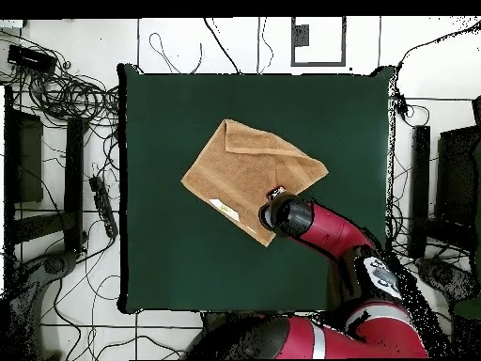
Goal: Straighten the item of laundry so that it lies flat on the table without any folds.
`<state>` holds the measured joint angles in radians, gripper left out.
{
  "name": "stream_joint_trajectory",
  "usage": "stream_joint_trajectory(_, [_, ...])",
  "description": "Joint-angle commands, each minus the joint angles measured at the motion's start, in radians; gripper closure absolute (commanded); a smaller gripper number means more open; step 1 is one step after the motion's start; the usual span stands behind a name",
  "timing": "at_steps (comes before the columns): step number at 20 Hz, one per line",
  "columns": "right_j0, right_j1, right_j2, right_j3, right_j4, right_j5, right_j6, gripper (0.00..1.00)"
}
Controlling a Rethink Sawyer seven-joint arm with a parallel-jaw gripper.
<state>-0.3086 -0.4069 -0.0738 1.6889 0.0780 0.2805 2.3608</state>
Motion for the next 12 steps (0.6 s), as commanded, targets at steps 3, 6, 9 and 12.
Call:
stream_joint_trajectory(3, [-0.076, 0.062, -0.018, -0.057, -0.179, 0.148, -0.156, 1.00])
stream_joint_trajectory(6, [-0.109, 0.062, -0.001, -0.065, -0.231, 0.143, -0.172, 1.00])
stream_joint_trajectory(9, [-0.131, 0.074, 0.008, -0.079, -0.279, 0.123, -0.180, 1.00])
stream_joint_trajectory(12, [-0.154, 0.081, 0.019, -0.101, -0.336, 0.116, -0.186, 1.00])
